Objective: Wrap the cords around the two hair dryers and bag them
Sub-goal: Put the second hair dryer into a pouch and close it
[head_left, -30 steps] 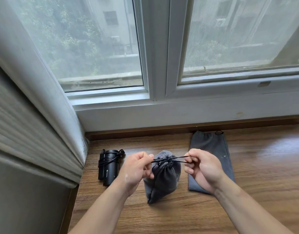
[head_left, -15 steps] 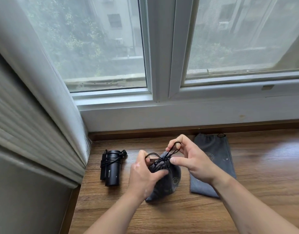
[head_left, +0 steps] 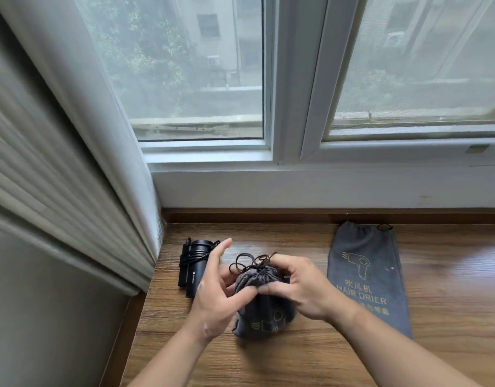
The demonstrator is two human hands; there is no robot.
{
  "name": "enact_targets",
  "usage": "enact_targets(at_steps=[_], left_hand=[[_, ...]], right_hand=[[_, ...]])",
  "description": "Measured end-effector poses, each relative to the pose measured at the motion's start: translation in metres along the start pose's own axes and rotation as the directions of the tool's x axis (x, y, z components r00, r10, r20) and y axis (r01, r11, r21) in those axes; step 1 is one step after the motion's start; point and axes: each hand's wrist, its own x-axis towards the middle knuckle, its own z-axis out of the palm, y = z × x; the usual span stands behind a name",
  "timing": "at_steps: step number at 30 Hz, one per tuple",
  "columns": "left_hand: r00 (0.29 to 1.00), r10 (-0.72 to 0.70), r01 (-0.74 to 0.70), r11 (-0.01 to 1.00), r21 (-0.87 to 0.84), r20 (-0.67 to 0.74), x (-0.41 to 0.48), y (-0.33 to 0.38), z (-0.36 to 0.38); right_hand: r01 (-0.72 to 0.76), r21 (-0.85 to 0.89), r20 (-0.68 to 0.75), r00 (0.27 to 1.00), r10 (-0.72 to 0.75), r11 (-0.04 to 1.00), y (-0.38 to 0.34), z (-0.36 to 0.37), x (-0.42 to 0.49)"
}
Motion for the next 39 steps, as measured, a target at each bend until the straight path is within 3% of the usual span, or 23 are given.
enact_targets(at_steps=[5,9,13,17,20,23,26,28,30,34,36,39], left_hand=[[0.942,-0.152,0.043,0.939,0.341,0.3,-0.027,-0.029,-0.039],[0.951,-0.197,0.127,0.951,0.282,0.237,-0.041,-0.05,-0.06],[0.963,-0.207,0.144,0.937,0.317,0.174,-0.046,-0.07,-0.085],[0.958,-0.265,0.252,0.96,0.121,0.109,-0.045,-0.105,-0.106],[0.889,-0.447,0.456,0.883,-0.107,0.099,-0.044,-0.124,-0.113],[0.852,-0.503,0.524,0.808,-0.269,0.147,-0.039,-0.149,-0.116],[0.821,-0.546,0.57,0.777,-0.266,0.164,-0.036,-0.164,-0.118],[0.831,-0.541,0.55,0.833,-0.049,0.128,-0.034,-0.167,-0.115],[0.852,-0.522,0.504,0.838,0.21,0.041,-0.032,-0.166,-0.107],[0.839,-0.539,0.529,0.775,0.345,-0.075,-0.026,-0.164,-0.093],[0.837,-0.544,0.522,0.76,0.387,-0.058,-0.022,-0.164,-0.09],[0.821,-0.571,0.512,0.742,0.433,0.008,-0.017,-0.167,-0.086]], right_hand=[[-0.043,0.258,0.08,0.996,0.023,0.965,-0.012,0.029,0.009],[-0.145,0.528,-0.025,0.982,0.186,0.837,-0.023,0.064,0.034],[-0.31,0.747,-0.019,0.874,0.485,0.589,-0.021,0.105,0.072],[-0.404,0.81,0.009,0.733,0.68,0.425,-0.01,0.138,0.1],[-0.428,0.822,-0.032,0.625,0.78,0.376,0.01,0.156,0.106],[-0.438,0.838,-0.054,0.526,0.849,0.325,0.026,0.172,0.106],[-0.44,0.825,-0.111,0.49,0.865,0.355,0.04,0.18,0.11],[-0.478,0.758,-0.181,0.499,0.848,0.443,0.051,0.18,0.113],[-0.555,0.621,-0.219,0.555,0.803,0.553,0.061,0.175,0.111],[-0.651,0.355,-0.073,0.696,0.714,0.671,0.082,0.154,0.094],[-0.629,0.274,0.009,0.759,0.652,0.728,0.09,0.146,0.08],[-0.609,0.213,0.063,0.789,0.612,0.764,0.101,0.145,0.053]])
